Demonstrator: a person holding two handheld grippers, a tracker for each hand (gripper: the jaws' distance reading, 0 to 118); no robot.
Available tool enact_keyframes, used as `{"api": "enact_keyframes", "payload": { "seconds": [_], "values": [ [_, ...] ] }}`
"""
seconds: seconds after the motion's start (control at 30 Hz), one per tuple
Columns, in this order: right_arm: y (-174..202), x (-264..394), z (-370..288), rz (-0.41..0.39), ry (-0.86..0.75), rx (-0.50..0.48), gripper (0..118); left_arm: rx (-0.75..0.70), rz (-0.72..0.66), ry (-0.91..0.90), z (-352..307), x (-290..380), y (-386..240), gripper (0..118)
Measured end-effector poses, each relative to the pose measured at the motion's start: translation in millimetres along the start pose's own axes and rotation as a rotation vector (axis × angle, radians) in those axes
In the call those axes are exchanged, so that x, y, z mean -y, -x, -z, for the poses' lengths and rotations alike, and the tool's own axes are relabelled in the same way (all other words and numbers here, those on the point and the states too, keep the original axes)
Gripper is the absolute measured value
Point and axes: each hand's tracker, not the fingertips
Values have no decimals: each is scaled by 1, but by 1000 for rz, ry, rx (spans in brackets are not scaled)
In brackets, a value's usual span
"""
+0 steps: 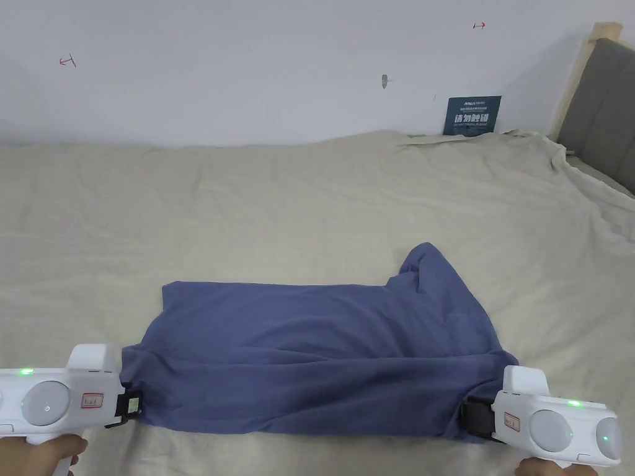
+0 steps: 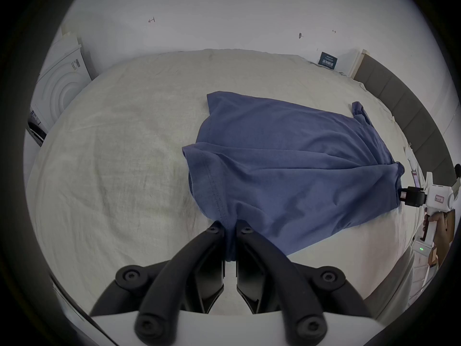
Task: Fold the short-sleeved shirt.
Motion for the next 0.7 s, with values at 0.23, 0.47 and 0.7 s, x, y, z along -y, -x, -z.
{"api": "enact_keyframes", "payload": {
  "seconds": [0.23, 0.47, 0.7],
  "values": [
    [-6, 14, -15, 43, -36, -57, 5, 0, -32, 3, 0, 10, 6, 5],
    [-21, 18, -64, 71, -116, -132, 5, 42, -143, -14, -11, 27, 25, 5],
    [-39, 38, -102, 60, -146, -179, 5, 48, -151, -10, -42, 67, 25, 5]
  ]
}}
